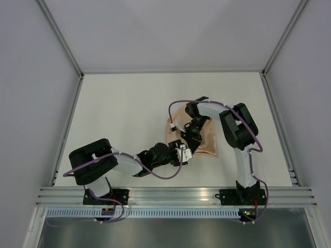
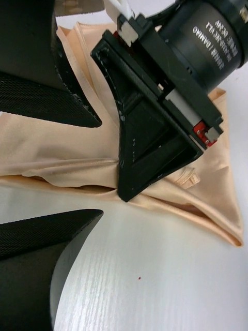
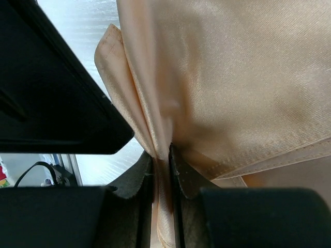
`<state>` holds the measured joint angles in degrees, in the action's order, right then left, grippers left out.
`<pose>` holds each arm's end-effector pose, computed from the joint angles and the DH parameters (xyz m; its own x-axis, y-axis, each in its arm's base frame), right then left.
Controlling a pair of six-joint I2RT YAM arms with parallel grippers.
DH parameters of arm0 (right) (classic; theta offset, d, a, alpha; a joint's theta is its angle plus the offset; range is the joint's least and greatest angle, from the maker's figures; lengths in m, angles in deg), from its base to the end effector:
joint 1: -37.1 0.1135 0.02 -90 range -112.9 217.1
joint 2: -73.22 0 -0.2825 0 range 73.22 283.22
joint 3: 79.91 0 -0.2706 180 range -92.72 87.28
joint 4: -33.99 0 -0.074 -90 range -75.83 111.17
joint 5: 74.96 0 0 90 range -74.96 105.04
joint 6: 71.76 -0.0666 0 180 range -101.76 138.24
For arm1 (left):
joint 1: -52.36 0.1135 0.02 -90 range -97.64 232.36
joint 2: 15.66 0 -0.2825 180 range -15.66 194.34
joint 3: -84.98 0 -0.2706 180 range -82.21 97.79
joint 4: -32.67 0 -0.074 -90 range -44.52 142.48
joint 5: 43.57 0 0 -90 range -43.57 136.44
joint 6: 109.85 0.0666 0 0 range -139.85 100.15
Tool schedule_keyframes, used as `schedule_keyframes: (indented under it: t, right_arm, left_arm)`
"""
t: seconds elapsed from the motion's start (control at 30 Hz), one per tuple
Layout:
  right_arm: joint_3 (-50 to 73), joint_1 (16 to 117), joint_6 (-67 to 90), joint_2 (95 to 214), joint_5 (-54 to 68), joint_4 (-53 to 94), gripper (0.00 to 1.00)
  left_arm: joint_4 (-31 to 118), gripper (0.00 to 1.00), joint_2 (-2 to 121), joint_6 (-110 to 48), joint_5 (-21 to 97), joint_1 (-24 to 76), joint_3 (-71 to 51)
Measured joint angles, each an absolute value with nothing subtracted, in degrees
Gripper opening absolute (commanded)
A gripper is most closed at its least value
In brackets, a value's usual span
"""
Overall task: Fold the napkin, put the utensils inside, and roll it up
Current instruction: Roll the napkin at the center of the board.
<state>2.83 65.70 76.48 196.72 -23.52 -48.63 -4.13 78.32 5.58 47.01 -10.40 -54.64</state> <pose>0.3119 0.2173 0.1101 -0.2695 -0.9042 -0.3314 -0.8103 0.0270 0.5853 0.1538 -0.2973 0.1369 0.2604 0.4323 -0.8633 0.8557 0.3108 0.4137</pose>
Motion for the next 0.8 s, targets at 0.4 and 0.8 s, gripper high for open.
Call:
schedule_keyframes:
  t: [0.4, 0.8]
  right_arm:
    - [2.70, 65.57, 75.78, 197.29, -23.59, -49.59, 0.15]
    - [2.46, 65.31, 75.39, 197.66, -24.03, -49.83, 0.15]
  left_arm:
    - [1.47, 0.70, 83.32, 7.95, 42.82, -10.42, -50.33]
    - [5.45, 0.44, 86.97, 11.09, 42.86, -10.46, -46.16]
